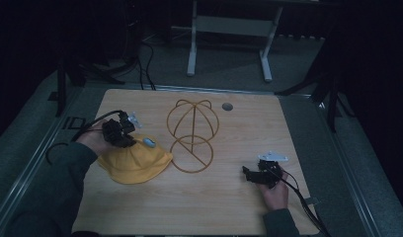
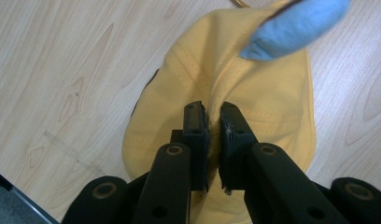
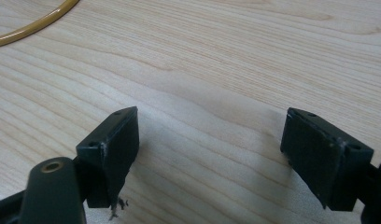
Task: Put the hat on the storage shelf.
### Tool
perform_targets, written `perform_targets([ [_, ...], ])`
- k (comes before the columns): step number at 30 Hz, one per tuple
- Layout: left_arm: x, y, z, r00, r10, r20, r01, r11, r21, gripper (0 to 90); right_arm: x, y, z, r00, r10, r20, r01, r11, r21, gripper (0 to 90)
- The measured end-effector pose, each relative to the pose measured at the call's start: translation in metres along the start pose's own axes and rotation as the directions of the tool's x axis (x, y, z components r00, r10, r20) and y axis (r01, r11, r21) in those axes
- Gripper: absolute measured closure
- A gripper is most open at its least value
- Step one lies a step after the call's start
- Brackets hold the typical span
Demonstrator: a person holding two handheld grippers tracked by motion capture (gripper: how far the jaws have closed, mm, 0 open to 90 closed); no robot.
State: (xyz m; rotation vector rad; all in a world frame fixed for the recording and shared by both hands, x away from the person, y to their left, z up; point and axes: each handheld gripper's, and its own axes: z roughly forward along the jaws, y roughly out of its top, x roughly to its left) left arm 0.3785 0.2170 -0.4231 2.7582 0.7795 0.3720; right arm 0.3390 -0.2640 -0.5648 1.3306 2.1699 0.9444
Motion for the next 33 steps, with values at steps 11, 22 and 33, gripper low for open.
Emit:
perform_targets([
  [11, -0.001, 0.003, -0.004, 0.9996, -0.004, -0.027, 0.004, 0.9999, 0.009, 84.5, 0.0, 0.0, 0.0, 1.0, 0.001, 0.0, -0.001, 1.0, 0.0, 19.4],
  [22, 0.003, 0.0, -0.011, 0.9978, -0.047, -0.047, 0.045, 0.9987, -0.025, 84.4, 0.0, 0.0, 0.0, 1.0, 0.001, 0.0, -0.001, 1.0, 0.0, 19.4],
  [33, 0.01, -0.008, -0.025, 0.9927, -0.11, -0.05, 0.104, 0.989, -0.105, 84.4, 0.0, 0.0, 0.0, 1.0, 0.002, -0.001, -0.002, 1.0, 0.0, 19.4],
])
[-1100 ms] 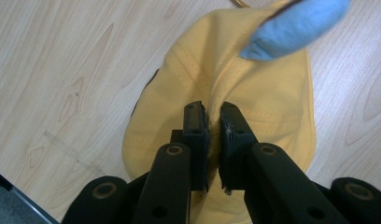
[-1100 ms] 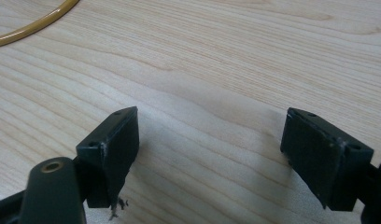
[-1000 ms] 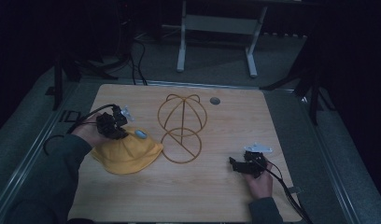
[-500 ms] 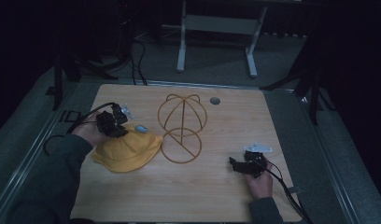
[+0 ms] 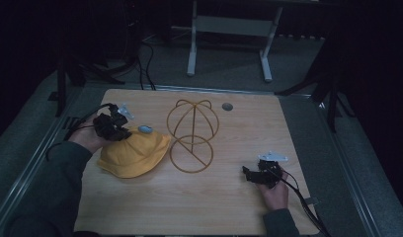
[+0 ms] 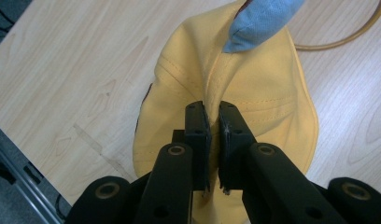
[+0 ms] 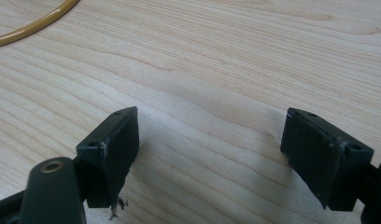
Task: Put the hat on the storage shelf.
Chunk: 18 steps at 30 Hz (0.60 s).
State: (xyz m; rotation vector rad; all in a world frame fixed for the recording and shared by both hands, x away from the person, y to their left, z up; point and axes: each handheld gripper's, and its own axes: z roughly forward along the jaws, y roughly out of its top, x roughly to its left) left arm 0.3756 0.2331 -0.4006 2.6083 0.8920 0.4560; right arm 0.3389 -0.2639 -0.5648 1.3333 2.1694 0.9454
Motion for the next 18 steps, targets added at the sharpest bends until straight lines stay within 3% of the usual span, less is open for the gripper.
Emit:
perform_targets([
  [18, 0.01, -0.005, -0.018, 0.9982, -0.06, -0.006, 0.059, 0.9927, -0.105, 84.4, 0.0, 0.0, 0.0, 1.0, 0.0, 0.0, 0.0, 1.0, 0.001, 19.4],
])
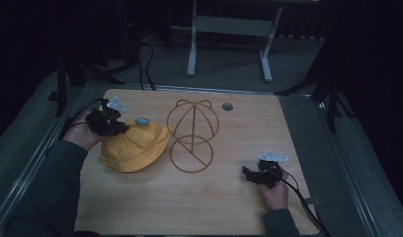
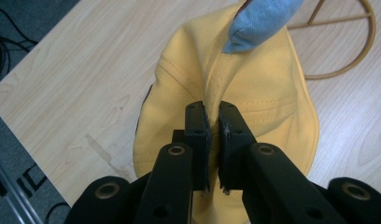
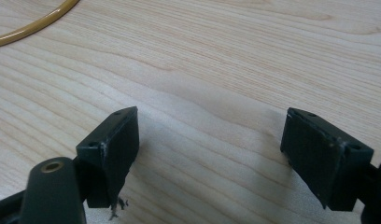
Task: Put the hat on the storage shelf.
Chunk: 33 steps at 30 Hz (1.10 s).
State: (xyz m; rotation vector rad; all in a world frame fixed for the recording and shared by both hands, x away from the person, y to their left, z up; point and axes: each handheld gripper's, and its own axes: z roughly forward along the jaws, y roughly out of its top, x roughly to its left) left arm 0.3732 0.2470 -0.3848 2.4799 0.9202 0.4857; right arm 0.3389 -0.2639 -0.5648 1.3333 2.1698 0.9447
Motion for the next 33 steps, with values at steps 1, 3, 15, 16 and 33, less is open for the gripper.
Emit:
perform_targets([
  [1, 0.001, 0.0, -0.002, 1.0, -0.003, -0.002, 0.003, 1.0, -0.006, 84.4, 0.0, 0.0, 0.0, 1.0, 0.0, 0.0, 0.0, 1.0, 0.0, 19.4],
  [3, 0.002, -0.001, -0.004, 0.9999, -0.013, -0.002, 0.013, 0.9997, -0.019, 84.4, 0.0, 0.0, 0.0, 1.0, 0.0, 0.0, 0.0, 1.0, 0.0, 19.4],
  [15, 0.009, -0.004, -0.019, 0.9988, -0.043, -0.021, 0.042, 0.9966, -0.072, 84.4, 0.0, 0.0, 0.0, 1.0, -0.001, 0.0, 0.001, 1.0, 0.0, 19.4],
  [16, 0.009, -0.004, -0.02, 0.9986, -0.047, -0.024, 0.045, 0.9961, -0.076, 84.4, 0.0, 0.0, 0.0, 1.0, -0.001, 0.0, 0.001, 1.0, 0.0, 19.4],
  [33, 0.013, -0.004, -0.034, 0.9971, -0.065, -0.039, 0.06, 0.9901, -0.127, 84.5, 0.0, 0.0, 0.0, 1.0, -0.001, 0.0, 0.001, 1.0, 0.0, 19.4],
])
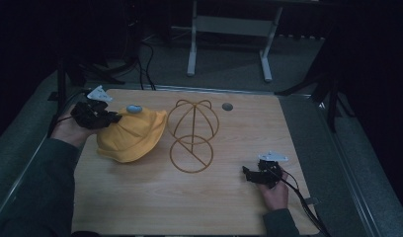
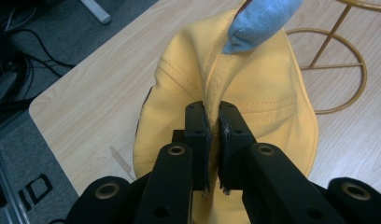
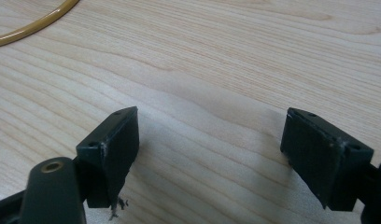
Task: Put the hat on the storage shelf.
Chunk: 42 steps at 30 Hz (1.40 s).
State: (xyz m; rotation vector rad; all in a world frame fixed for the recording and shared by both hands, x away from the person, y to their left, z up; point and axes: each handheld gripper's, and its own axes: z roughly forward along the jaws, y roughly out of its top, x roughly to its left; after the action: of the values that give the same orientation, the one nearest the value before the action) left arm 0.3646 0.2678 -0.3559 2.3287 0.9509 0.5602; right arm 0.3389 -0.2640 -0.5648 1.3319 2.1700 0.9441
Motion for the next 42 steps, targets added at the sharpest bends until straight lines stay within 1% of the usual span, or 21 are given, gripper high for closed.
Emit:
perform_targets([
  [9, 0.002, 0.003, -0.009, 1.0, 0.0, -0.002, 0.0, 0.9993, -0.038, 84.5, 0.0, 0.0, 0.0, 1.0, 0.0, 0.0, 0.0, 1.0, 0.0, 19.4],
  [13, 0.003, 0.003, -0.013, 1.0, -0.005, 0.005, 0.006, 0.9981, -0.061, 84.5, 0.0, 0.0, 0.0, 1.0, 0.0, 0.0, 0.0, 1.0, 0.0, 19.4],
  [16, 0.004, 0.002, -0.015, 1.0, 0.001, 0.005, -0.001, 0.997, -0.077, 84.5, 0.0, 0.0, 0.0, 1.0, 0.001, 0.0, -0.001, 1.0, 0.0, 19.4],
  [18, 0.004, 0.003, -0.017, 1.0, 0.005, 0.005, -0.004, 0.997, -0.078, 84.5, 0.0, 0.0, 0.0, 1.0, 0.001, 0.0, -0.001, 1.0, 0.0, 19.4],
  [20, 0.004, 0.003, -0.021, 1.0, 0.008, 0.003, -0.008, 0.9949, -0.1, 84.5, 0.0, 0.0, 0.0, 1.0, 0.001, 0.0, -0.001, 1.0, 0.0, 19.4],
  [26, 0.005, 0.005, -0.028, 0.9997, 0.018, 0.018, -0.016, 0.9914, -0.13, 84.5, 0.0, 0.0, 0.0, 1.0, 0.0, 0.0, 0.0, 1.0, 0.001, 19.4],
  [33, 0.003, 0.008, -0.038, 0.9982, 0.032, 0.051, -0.022, 0.9843, -0.175, 84.5, 0.0, 0.0, 0.0, 1.0, 0.001, -0.002, -0.001, 1.0, 0.0, 19.4],
  [35, 0.003, 0.009, -0.04, 0.9979, 0.033, 0.056, -0.022, 0.9833, -0.181, 84.5, 0.0, 0.0, 0.0, 1.0, 0.0, -0.002, 0.0, 1.0, 0.001, 19.4],
  [36, 0.002, 0.011, -0.042, 0.9973, 0.04, 0.062, -0.028, 0.9815, -0.189, 84.5, 0.0, 0.0, 0.0, 1.0, 0.0, -0.003, 0.0, 1.0, 0.0, 19.4],
  [41, 0.001, 0.014, -0.046, 0.9968, 0.048, 0.064, -0.034, 0.9785, -0.203, 84.5, 0.0, 0.0, 0.0, 1.0, 0.0, -0.003, 0.0, 1.0, 0.001, 19.4],
  [42, 0.001, 0.018, -0.049, 0.9956, 0.057, 0.074, -0.04, 0.9766, -0.211, 84.5, 0.0, 0.0, 0.0, 1.0, 0.0, -0.003, 0.0, 1.0, 0.0, 19.4],
])
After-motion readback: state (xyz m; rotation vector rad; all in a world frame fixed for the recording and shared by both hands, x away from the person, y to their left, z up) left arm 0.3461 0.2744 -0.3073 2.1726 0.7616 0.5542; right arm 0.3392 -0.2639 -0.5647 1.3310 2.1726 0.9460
